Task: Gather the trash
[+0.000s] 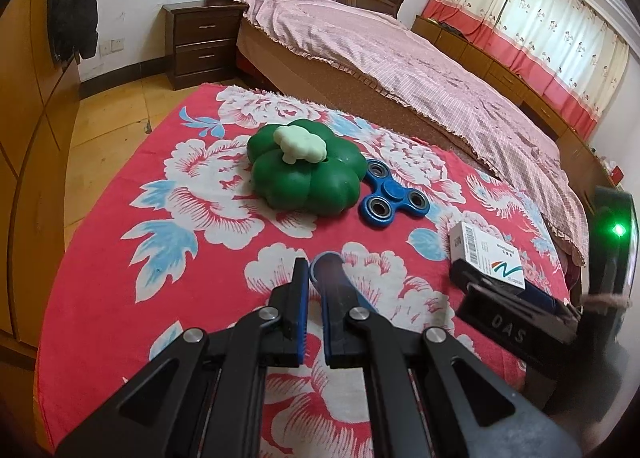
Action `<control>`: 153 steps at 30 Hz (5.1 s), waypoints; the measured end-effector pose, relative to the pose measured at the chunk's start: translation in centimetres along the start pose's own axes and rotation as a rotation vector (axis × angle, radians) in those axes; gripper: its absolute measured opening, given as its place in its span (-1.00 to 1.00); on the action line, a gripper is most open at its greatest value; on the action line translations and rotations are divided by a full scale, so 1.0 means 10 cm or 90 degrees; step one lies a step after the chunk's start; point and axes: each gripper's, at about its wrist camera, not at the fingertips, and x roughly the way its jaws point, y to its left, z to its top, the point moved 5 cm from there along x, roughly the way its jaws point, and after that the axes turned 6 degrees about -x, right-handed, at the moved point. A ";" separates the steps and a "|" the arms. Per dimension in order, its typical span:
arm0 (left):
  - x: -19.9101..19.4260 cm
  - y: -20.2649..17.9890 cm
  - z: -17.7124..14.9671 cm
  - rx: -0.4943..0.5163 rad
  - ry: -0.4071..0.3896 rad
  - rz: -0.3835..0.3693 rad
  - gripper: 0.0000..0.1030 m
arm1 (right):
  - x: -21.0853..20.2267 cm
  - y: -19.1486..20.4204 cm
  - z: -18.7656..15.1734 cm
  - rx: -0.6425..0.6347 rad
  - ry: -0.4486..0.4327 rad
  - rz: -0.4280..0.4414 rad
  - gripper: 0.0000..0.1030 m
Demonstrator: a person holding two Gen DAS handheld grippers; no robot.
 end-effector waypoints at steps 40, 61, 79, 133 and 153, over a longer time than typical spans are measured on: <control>-0.40 -0.45 -0.27 0.048 -0.012 -0.021 -0.92 | -1.18 -0.74 -0.73 0.080 -0.086 0.040 0.76; -0.67 -1.40 -0.70 0.154 0.001 -0.076 -0.92 | -1.72 -1.66 -1.23 0.179 -0.135 0.015 0.76; -0.75 -2.46 -1.29 0.293 0.048 -0.149 -0.92 | -1.97 -2.46 -1.64 0.274 -0.150 -0.054 0.76; -0.26 -4.04 -2.13 0.445 0.128 -0.235 -0.92 | -1.87 -3.64 -2.16 0.364 -0.121 -0.126 0.81; -0.26 -4.04 -2.22 0.436 0.150 -0.223 -0.37 | -2.00 -3.80 -2.24 0.392 -0.133 -0.139 0.81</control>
